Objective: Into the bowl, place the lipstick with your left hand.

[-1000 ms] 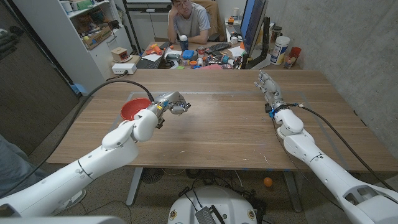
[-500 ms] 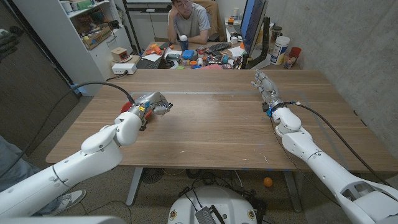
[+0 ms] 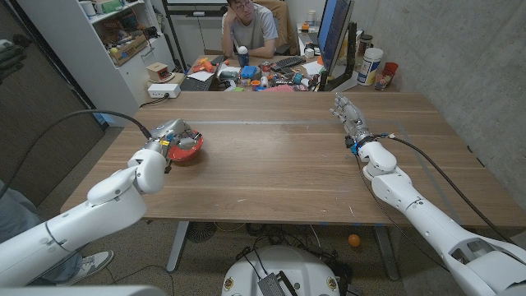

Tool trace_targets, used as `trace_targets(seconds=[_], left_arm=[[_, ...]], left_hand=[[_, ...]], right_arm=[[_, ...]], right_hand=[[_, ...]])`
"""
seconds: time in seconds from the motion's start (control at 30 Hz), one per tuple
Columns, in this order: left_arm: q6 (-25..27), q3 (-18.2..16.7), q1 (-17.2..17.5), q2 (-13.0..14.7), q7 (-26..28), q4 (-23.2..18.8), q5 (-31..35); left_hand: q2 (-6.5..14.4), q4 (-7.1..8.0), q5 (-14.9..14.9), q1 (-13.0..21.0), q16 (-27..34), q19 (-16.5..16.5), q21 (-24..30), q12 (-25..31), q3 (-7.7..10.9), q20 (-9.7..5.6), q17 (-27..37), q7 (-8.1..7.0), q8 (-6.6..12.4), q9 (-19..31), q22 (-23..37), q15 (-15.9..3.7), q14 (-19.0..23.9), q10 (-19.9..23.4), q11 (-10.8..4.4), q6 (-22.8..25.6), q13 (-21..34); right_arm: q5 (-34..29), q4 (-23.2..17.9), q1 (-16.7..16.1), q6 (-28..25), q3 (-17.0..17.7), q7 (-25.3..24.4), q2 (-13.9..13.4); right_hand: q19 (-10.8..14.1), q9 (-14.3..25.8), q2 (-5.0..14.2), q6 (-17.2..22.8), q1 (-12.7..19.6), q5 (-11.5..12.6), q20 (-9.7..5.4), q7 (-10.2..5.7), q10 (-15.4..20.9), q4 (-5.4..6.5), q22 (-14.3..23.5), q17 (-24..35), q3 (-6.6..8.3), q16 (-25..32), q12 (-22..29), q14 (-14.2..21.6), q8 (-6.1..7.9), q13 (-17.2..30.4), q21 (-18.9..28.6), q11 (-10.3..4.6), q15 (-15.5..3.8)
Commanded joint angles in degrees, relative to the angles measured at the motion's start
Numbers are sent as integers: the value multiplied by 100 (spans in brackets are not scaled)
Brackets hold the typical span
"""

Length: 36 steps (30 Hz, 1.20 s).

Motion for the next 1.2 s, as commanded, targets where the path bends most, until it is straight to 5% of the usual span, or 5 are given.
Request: trace_targets(seconds=[0.03, 0.43, 0.9, 1.2], left_arm=[[437, -549, 373, 38, 580, 158, -395], [457, -536, -21, -122, 959, 791, -697], [181, 811, -1228, -70, 764, 1451, -534], [54, 1295, -1651, -157, 605, 1662, -440]], left_hand=[[209, 35, 37, 168, 18, 23, 45, -1, 10, 35, 21, -513, 53, 30, 13, -277, 320, 838, -855, 1251, 36], [209, 48, 39, 151, 17, 18, 54, -13, -4, 25, 37, -540, 57, 31, 14, -300, 329, 846, -881, 1258, 63], [208, 61, 41, 128, -7, -55, 38, -39, -22, 29, 56, -576, 62, 31, 17, -320, 282, 827, -916, 1262, 97], [210, 62, 44, 122, -25, -71, 39, -53, -26, 38, 62, -587, 66, 30, 18, -307, 251, 820, -908, 1266, 116]], right_arm=[[-33, 77, 73, -57, -85, 60, 51], [-15, 107, 33, -73, -97, 50, 68], [56, 151, -49, -1, -21, 22, 63], [86, 221, -38, 33, 14, 29, 66]], right_hand=[[31, 13, 22, 13, 18, 32, 9, -25, 27, 12, 15, 16, -10, 1, -17, 16, 12, 34, -29, 26, 28], [34, 13, 25, 14, 18, 32, 8, -19, 26, 11, 15, 17, -17, -3, -18, 14, 12, 34, -28, 25, 20], [37, 13, 23, 14, 17, 32, 8, -25, 30, 8, 15, 17, -27, -4, -17, 18, 11, 34, -27, 26, 21], [37, 13, 22, 20, 17, 32, 9, -23, 26, 6, 15, 18, -33, -6, -19, 19, 14, 34, -28, 26, 23]])
